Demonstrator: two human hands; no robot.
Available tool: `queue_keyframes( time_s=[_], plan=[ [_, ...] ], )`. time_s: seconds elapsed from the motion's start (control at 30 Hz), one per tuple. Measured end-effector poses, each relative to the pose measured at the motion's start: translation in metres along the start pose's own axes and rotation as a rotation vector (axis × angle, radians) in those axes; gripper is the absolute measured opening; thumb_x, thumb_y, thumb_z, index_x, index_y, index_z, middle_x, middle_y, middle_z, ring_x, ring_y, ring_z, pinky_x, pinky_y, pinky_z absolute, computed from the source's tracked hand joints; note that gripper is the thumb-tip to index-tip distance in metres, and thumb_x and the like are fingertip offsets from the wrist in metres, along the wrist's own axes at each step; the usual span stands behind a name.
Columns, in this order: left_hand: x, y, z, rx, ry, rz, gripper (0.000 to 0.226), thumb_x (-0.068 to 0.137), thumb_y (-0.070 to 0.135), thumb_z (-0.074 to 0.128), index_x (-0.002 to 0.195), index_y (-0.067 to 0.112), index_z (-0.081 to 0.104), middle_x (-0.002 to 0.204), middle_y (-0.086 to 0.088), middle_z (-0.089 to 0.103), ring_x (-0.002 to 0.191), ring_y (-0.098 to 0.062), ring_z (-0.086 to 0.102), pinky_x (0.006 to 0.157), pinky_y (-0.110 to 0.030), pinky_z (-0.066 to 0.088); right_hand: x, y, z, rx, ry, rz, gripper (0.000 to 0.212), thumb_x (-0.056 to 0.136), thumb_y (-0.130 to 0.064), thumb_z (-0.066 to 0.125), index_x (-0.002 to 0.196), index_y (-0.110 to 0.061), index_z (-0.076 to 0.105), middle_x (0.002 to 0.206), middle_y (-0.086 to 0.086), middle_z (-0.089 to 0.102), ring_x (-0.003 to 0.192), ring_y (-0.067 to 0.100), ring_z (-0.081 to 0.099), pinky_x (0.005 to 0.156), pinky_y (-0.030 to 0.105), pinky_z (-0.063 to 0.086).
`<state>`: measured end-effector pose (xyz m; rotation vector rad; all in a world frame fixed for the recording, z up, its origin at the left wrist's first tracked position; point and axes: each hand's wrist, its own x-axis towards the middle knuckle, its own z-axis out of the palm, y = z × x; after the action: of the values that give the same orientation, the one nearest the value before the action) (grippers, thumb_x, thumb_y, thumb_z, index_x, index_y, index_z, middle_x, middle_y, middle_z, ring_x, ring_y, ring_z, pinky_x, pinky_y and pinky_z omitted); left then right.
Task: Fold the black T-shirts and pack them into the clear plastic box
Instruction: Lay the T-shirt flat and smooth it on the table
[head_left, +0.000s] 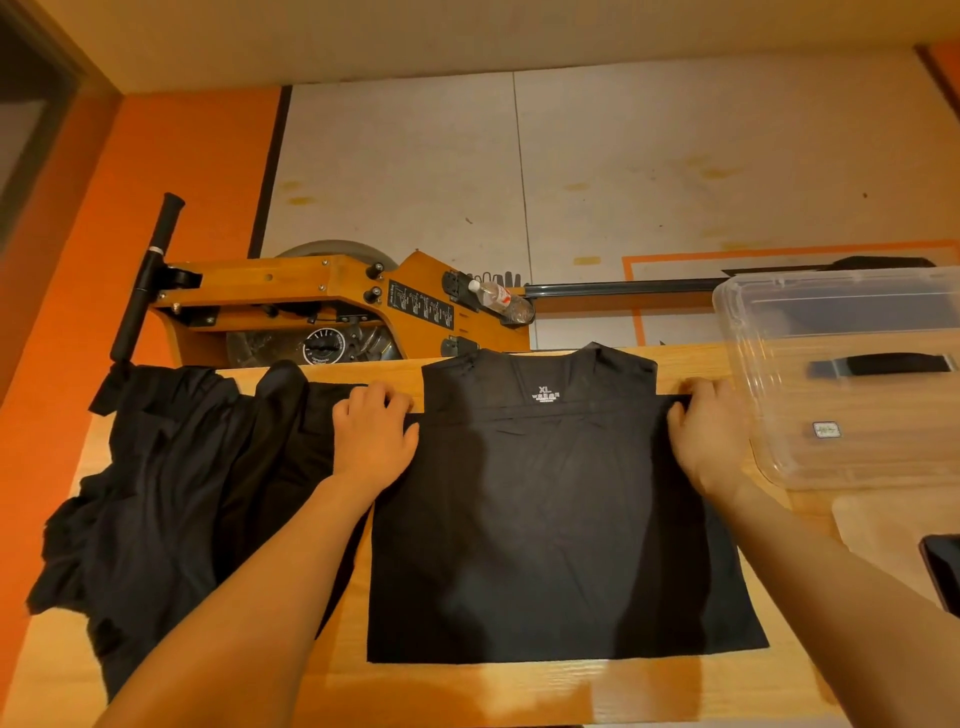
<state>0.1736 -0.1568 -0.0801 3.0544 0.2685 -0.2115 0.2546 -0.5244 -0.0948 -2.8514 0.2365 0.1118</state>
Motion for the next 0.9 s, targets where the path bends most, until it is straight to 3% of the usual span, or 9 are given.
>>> queue_keyframes(
  time_s=[0.2,0.37,0.5,0.63,0.8,0.9],
  plan=[
    [0.000,0.002,0.003,-0.035,0.014,0.051,0.013,0.082,0.023,0.072,0.093,0.018,0.067,0.109,-0.003,0.056,0.102,-0.026,0.051,0.088,-0.043,0.040,0.002,0.004,-0.002,0.100,0.027,0.060,0.018,0.093,-0.015,0.060,0.101,0.000,0.064,0.106,0.021,0.058,0.100,0.036,0.054,0.088,0.044,0.043],
    [0.005,0.006,-0.005,-0.073,0.046,-0.001,0.003,0.090,0.021,0.063,0.089,0.019,0.062,0.092,0.000,0.060,0.088,-0.021,0.055,0.077,-0.037,0.041,-0.002,0.004,-0.005,0.281,0.026,0.090,0.011,0.097,-0.017,0.055,0.097,-0.007,0.058,0.088,0.007,0.059,0.085,0.030,0.060,0.072,0.035,0.042],
    [0.008,0.004,-0.009,-0.059,-0.046,-0.017,0.017,0.090,0.031,0.062,0.106,0.024,0.060,0.102,0.005,0.061,0.099,-0.019,0.055,0.087,-0.036,0.040,-0.001,0.003,-0.009,0.327,0.037,0.087,0.019,0.098,-0.015,0.053,0.112,-0.003,0.059,0.103,0.015,0.066,0.096,0.034,0.062,0.079,0.035,0.043],
    [0.006,-0.001,-0.006,-0.042,-0.126,-0.022,0.020,0.090,0.034,0.059,0.108,0.027,0.060,0.109,0.005,0.057,0.103,-0.017,0.050,0.089,-0.035,0.036,-0.001,0.002,-0.007,0.323,0.029,0.092,0.024,0.098,-0.014,0.053,0.118,-0.002,0.059,0.110,0.017,0.066,0.103,0.035,0.061,0.086,0.039,0.046],
    [0.006,-0.001,-0.007,-0.103,-0.084,-0.061,0.017,0.091,0.031,0.060,0.107,0.025,0.063,0.109,0.005,0.059,0.104,-0.018,0.052,0.090,-0.035,0.036,-0.001,0.002,-0.008,0.384,0.053,0.124,0.025,0.098,-0.012,0.052,0.119,-0.001,0.060,0.114,0.018,0.065,0.107,0.035,0.061,0.088,0.037,0.044],
    [0.010,-0.004,-0.010,-0.195,-0.042,-0.086,0.011,0.093,0.029,0.057,0.101,0.024,0.063,0.099,0.005,0.063,0.098,-0.018,0.056,0.090,-0.036,0.037,0.002,-0.002,-0.014,0.437,0.095,0.147,0.025,0.099,-0.011,0.052,0.120,-0.001,0.060,0.115,0.019,0.065,0.108,0.035,0.060,0.089,0.034,0.043]
  ],
)
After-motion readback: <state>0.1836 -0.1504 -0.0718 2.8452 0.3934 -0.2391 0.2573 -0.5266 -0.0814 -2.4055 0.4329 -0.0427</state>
